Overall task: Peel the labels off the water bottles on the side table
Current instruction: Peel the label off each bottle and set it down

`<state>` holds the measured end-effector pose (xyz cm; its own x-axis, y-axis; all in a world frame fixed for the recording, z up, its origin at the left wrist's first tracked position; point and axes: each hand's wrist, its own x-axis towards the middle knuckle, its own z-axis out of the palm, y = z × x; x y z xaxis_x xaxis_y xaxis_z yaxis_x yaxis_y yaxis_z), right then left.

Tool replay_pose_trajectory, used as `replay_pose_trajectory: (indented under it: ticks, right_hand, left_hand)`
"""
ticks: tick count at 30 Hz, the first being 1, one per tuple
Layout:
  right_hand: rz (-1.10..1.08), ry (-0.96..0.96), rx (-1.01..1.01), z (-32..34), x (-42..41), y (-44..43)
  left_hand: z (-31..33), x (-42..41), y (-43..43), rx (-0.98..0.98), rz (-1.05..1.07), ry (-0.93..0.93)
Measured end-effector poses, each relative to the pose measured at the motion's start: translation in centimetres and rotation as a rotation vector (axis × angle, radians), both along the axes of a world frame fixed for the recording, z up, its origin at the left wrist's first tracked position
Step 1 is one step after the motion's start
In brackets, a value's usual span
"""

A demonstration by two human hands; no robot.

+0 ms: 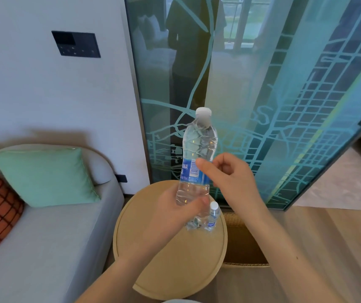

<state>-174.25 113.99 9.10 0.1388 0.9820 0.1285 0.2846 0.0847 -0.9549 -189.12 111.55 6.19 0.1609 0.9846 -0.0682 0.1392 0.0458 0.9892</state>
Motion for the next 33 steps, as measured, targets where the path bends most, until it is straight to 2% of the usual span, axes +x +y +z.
replay_pose_trajectory:
  ticks: [9,20,29,33]
  right_hand:
    - [0.046,0.026,-0.09,-0.3,-0.6,0.8]
    - [0.025,0.03,-0.125,-1.3,-1.4,1.5]
    - [0.107,0.222,-0.277,-0.9,-1.4,1.4]
    - [0.095,0.211,-0.275,-0.7,-1.7,1.3]
  left_hand:
    - [-0.8,-1.1,0.3,0.08,-0.035,0.048]
    - [-2.3,-1.9,0.6,0.131,0.05,0.072]
    - [-3.0,-2.4,0.8,0.132,0.038,0.07]
    - [-3.1,-2.5,0.8,0.155,0.041,0.1]
